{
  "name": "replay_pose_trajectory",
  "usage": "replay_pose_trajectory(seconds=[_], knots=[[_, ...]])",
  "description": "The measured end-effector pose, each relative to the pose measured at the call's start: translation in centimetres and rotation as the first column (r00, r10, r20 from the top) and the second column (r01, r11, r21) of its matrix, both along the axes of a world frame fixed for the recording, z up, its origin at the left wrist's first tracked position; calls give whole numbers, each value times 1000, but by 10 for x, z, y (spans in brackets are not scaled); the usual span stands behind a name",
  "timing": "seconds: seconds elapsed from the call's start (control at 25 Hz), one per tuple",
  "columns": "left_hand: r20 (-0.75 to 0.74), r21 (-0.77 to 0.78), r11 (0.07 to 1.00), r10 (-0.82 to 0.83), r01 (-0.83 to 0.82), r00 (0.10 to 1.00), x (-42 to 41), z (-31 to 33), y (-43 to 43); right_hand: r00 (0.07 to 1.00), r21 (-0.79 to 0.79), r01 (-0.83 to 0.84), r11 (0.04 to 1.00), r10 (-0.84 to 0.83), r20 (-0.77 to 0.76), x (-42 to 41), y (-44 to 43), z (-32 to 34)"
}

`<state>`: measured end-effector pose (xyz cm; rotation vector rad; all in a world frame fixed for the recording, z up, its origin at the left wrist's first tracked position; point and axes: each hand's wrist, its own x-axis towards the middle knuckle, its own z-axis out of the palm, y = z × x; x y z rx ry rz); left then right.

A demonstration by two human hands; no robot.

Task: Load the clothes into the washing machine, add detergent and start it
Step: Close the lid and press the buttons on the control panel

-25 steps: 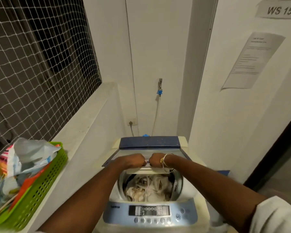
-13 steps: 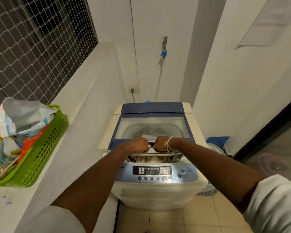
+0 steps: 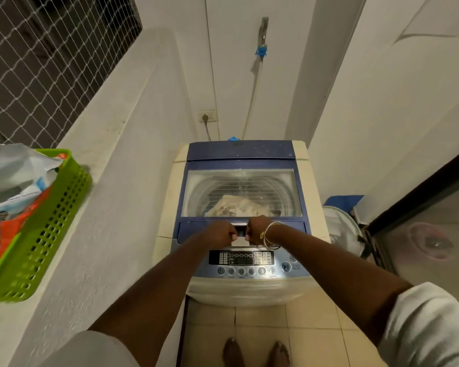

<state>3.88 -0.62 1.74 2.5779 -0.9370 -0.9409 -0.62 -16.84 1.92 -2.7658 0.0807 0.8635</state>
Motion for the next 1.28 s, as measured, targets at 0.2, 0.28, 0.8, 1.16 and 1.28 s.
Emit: replay_pose_trajectory(seconds=[0.2,0.28,0.8,1.16,1.28], knots=[[31,-111,993,36,-32,999,0,-19,6,1000,-38,-7,999,8,11,3,0,-13],[25,-121,992,34,-31,999,1,-22,6,1000,-55,-29,998,28,-11,7,0,-14],[92,-346,907,287,-240,953,-16,-33,10,961,-82,138,987,-114,252,-10,16,-3],[425,-338,941,140,13,894,-80,-54,44,769,49,114,992,-120,627,-90,22,-21],[431,-390,920,201,-19,880,-105,-53,56,727,104,104,989,-147,671,-114,17,-24]])
